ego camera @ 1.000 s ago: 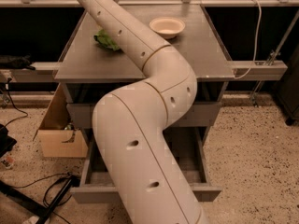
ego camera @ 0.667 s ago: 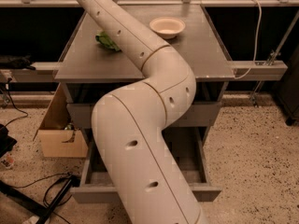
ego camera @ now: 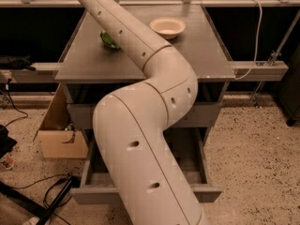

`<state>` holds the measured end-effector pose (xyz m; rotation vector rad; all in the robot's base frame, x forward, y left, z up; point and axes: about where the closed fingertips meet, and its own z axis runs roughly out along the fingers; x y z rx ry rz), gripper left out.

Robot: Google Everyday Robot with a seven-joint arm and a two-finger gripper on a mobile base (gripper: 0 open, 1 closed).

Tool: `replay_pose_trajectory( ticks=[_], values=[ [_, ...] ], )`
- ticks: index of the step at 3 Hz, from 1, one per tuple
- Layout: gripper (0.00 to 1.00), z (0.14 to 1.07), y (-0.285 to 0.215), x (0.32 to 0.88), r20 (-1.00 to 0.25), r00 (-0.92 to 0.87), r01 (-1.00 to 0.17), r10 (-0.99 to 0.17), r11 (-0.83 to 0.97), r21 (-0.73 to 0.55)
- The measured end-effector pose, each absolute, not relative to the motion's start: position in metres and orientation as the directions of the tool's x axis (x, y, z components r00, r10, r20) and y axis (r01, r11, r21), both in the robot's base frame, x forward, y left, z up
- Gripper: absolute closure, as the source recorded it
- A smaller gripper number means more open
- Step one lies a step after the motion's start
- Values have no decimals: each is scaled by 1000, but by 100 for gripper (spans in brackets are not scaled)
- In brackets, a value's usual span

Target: Place green rice chip bag into middle drawer

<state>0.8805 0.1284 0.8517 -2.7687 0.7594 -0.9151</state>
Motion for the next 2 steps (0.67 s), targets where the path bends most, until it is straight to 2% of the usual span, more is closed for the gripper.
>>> replay_pose_trajectory(
  ticks=[2],
  values=[
    [100,881,129,871,536,679,-389,-502,-865,-317]
  ],
)
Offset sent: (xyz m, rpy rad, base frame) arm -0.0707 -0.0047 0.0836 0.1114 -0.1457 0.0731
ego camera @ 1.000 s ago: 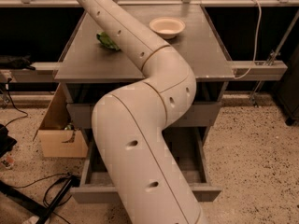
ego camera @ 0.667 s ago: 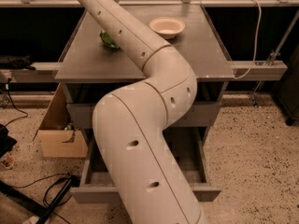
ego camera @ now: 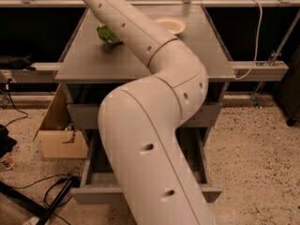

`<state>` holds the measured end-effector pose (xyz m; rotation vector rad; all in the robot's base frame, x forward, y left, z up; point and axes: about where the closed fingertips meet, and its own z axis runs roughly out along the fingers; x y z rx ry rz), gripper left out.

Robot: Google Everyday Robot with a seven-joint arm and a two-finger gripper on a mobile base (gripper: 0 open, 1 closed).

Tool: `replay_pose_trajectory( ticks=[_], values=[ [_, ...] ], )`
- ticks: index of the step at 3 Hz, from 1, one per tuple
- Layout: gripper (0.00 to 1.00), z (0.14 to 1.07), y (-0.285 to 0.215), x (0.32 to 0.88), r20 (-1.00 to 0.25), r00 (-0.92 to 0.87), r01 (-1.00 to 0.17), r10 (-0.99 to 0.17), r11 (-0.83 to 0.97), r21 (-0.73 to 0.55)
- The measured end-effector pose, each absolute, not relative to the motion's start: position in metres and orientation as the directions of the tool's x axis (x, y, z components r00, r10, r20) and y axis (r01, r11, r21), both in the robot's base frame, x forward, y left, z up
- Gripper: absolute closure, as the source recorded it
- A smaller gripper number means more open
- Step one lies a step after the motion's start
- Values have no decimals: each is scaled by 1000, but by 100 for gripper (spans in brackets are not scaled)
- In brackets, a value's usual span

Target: Place green rice chip bag into middle drawer

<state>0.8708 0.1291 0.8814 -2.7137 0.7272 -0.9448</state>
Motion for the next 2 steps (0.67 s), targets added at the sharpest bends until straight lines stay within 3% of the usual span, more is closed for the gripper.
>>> replay_pose_trajectory(
  ticks=[2],
  values=[
    [100,1011,90,789,485,617,-254,-619,-740,-623]
  ],
)
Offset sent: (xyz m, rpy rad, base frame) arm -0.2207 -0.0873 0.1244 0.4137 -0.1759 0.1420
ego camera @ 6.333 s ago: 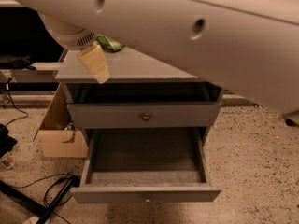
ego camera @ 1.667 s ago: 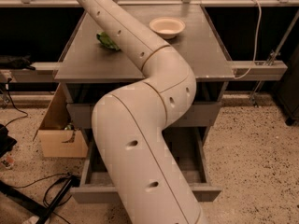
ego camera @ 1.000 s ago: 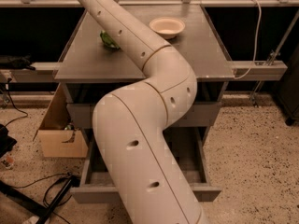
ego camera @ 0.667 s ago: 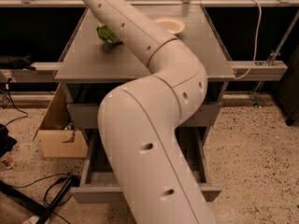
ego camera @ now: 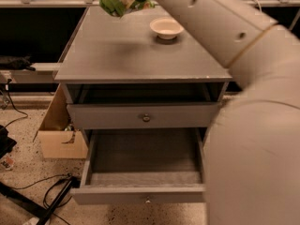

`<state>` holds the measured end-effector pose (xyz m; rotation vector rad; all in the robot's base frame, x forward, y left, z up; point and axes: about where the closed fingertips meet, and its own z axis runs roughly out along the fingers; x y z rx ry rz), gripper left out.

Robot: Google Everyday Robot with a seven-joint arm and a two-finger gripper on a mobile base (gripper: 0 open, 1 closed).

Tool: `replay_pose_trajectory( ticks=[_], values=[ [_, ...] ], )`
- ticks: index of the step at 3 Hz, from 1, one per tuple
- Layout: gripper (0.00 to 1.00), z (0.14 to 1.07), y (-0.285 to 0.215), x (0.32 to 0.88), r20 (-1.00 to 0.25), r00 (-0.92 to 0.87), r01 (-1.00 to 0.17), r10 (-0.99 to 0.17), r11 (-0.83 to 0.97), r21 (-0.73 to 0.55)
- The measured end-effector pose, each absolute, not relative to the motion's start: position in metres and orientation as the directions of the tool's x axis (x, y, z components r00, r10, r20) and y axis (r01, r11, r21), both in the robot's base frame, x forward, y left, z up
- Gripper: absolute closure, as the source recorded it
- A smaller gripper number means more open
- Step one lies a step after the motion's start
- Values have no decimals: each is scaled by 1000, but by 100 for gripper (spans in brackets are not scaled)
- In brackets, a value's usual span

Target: Place green rice chip bag into middle drawer

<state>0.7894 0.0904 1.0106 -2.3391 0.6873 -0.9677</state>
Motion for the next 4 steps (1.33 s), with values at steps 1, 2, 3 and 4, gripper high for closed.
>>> replay_pose_trajectory(
  ticks=[1,2,3,4],
  values=[
    [100,1073,96,708,373,626,-181,-684,-594,-784],
    [100,1105,126,613,180,677,-180,-714,-398,-899],
    [100,1103,144,539,98,711,-170,-696,-305,-937],
    [100,1060,136,510,37,703,-198,-710,-245,-949]
  ],
)
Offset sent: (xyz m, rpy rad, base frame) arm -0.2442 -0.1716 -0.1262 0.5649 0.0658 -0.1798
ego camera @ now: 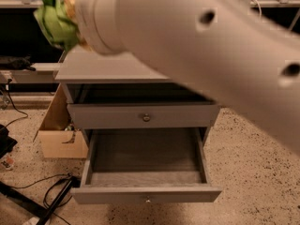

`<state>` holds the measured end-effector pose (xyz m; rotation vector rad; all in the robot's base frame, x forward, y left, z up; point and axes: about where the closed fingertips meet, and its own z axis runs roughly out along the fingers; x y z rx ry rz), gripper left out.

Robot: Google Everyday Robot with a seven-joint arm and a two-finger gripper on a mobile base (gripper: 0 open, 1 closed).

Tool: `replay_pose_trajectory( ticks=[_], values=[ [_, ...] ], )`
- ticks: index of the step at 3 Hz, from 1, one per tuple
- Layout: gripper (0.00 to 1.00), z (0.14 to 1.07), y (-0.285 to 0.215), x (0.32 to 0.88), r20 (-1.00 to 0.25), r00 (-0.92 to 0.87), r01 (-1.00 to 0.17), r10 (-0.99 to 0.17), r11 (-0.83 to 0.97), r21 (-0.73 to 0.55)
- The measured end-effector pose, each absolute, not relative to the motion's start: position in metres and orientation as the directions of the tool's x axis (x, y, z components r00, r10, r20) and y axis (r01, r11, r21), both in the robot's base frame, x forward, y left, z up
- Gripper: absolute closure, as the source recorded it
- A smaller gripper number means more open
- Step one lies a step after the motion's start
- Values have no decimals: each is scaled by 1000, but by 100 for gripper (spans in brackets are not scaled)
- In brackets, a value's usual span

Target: Place green rice chip bag into middle drawer

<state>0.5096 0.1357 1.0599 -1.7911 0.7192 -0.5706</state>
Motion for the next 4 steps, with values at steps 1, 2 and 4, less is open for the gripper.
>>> replay_pose_trajectory(
  ticks=[1,2,4],
  values=[
    [100,935,92,506,-242,596,-427,-766,-47,-903],
    [100,812,42,483,-422,443,-625,-791,65,-778],
    [100,693,-44,406,-440,182,-792,-880,133,-596]
  ],
)
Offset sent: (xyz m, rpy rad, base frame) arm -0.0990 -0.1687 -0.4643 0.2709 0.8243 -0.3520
